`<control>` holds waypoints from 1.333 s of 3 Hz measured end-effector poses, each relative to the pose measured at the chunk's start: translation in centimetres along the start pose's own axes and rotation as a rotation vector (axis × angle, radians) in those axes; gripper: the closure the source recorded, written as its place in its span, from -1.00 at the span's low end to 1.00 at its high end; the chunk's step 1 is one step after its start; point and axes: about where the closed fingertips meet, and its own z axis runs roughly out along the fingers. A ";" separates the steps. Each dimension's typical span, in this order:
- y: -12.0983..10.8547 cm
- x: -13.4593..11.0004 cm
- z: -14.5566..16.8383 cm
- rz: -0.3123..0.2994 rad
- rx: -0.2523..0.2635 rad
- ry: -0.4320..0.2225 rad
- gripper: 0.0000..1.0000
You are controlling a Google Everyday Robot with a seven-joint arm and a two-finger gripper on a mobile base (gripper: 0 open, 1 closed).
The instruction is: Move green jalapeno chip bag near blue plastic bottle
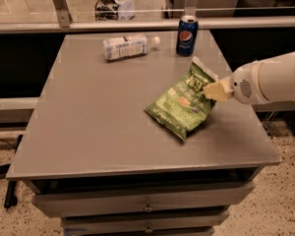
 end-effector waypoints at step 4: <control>-12.0 -9.0 4.4 0.352 0.328 -0.374 1.00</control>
Offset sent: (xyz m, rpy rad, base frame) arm 0.1371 -0.0560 0.0462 0.3199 -0.2595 -0.6297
